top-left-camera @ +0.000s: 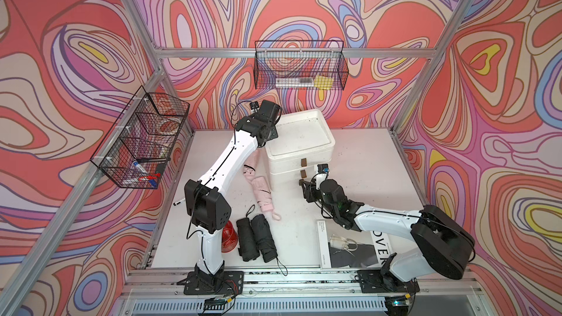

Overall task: Place the umbrella in the drawer by color
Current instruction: Open the drawer in the storage box.

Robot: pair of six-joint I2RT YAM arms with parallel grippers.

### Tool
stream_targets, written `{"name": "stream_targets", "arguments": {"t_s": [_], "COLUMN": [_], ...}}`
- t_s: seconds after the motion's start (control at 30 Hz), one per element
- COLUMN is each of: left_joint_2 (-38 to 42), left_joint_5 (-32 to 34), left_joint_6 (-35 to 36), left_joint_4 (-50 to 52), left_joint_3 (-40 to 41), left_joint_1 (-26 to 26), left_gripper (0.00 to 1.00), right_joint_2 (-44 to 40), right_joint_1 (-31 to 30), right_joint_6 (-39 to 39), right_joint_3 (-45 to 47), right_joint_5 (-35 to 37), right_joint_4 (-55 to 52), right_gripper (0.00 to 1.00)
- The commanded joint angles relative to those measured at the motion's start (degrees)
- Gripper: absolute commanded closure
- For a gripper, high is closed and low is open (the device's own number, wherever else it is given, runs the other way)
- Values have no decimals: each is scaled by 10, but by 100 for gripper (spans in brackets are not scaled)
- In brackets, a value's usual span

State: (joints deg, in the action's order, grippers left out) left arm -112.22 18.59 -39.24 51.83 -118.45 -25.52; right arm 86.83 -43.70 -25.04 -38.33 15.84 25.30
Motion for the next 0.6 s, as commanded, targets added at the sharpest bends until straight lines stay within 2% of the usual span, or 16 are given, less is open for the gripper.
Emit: {"name": "stream_targets", "arguments": {"t_s": [0.0, 0.4, 0.57], "left_joint_2": [-41, -37, -39], "left_joint_5": [-184, -196, -197], "left_joint_6": [-69, -71, -71], "left_joint_4": [109, 105, 104], "left_joint_3": [35, 41, 41], "left_joint_1": [-15, -15, -15], "left_gripper": [100, 100, 100], "right_joint_2": [29, 106, 97], "right_joint_1": [9, 23, 24], "right_joint_6": [-9, -27, -17], "right_joint_3": [-39, -78, -67], "right_joint_5": [-10, -11, -2], "right_joint_4": [39, 73, 86], "right_gripper": [45, 49, 57]}}
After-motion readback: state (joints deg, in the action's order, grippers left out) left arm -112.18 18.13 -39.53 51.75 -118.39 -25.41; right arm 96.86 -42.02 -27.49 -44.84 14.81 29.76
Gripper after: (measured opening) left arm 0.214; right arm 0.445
